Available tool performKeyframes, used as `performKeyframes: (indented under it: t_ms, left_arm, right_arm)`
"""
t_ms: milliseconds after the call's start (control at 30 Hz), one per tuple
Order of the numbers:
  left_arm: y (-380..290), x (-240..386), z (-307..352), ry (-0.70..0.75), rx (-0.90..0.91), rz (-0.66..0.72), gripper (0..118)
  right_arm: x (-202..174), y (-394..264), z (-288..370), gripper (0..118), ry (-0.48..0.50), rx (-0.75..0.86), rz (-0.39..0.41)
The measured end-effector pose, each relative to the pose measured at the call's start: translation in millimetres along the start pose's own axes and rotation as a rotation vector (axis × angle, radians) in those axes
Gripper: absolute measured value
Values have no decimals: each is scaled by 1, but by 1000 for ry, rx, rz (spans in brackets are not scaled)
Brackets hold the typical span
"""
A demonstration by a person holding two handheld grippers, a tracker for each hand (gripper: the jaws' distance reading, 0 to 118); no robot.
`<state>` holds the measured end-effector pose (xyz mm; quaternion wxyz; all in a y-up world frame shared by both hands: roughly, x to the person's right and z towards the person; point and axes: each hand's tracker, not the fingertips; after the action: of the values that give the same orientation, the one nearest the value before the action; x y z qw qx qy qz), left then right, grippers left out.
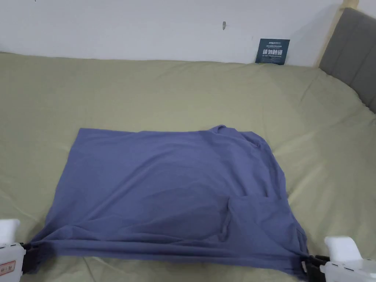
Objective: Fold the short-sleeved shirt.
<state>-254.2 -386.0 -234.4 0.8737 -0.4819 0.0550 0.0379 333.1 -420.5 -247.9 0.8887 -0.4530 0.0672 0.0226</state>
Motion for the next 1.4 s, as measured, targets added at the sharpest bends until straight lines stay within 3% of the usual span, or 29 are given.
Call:
performKeyframes:
  t_ms: [67,133,333,467,767,800,833,867,900,933,967,1067,1100,1133,1167,1200,1233,1267,1367,1400]
  left_arm:
    - [1,-1,0,-3,-3,0,1]
    - [6,-3,2,-6,2,-6,1]
    - [44,-5,11,-23,44,-34,1]
    - [93,-4,-2,-28,70,-41,1]
    - [175,5,-74,-41,39,-60,1]
    - [178,7,-81,-44,35,-56,1]
    - [181,7,-89,-48,32,-51,2]
    - [183,7,-95,-53,29,-46,21]
    - [182,6,-99,-50,28,-30,63]
    - [180,5,-101,-45,26,-1,104]
    - [176,2,-102,-44,19,34,118]
    - [161,-5,-83,-55,43,59,111]
    - [155,-6,-76,-36,53,63,103]
    - [148,-7,-66,-25,63,57,83]
    - [140,-9,-57,-9,88,51,36]
    - [134,-10,-51,3,90,43,0]
    - [126,-11,-47,11,90,40,0]
    - [118,-13,-42,8,98,51,0]
    - [105,-18,-41,-78,40,71,0]
    - [101,-17,-40,-83,40,75,7]
  right_arm:
    - [1,4,10,4,90,9,-73]
    - [-4,11,19,4,49,57,-32]
    - [0,68,37,4,75,147,-35]
    - [0,125,12,4,50,172,5]
    - [6,201,-73,4,20,104,-2]
    - [6,203,-80,6,21,98,-8]
    - [8,205,-89,19,30,74,-22]
    - [11,205,-96,61,30,49,-37]
    - [11,204,-98,79,33,42,-60]
    - [11,204,-98,80,40,36,-72]
    - [13,200,-94,80,45,39,-88]
    - [16,184,-78,80,49,56,-92]
    - [16,179,-72,78,34,63,-93]
    - [18,168,-59,74,15,77,-99]
    - [19,160,-49,52,23,108,-102]
    - [20,154,-43,16,39,120,-114]
    - [19,149,-37,2,28,118,-123]
    - [15,140,-31,2,-12,159,-112]
    - [12,127,-25,2,26,129,-111]
    - [10,124,-25,2,26,126,-110]
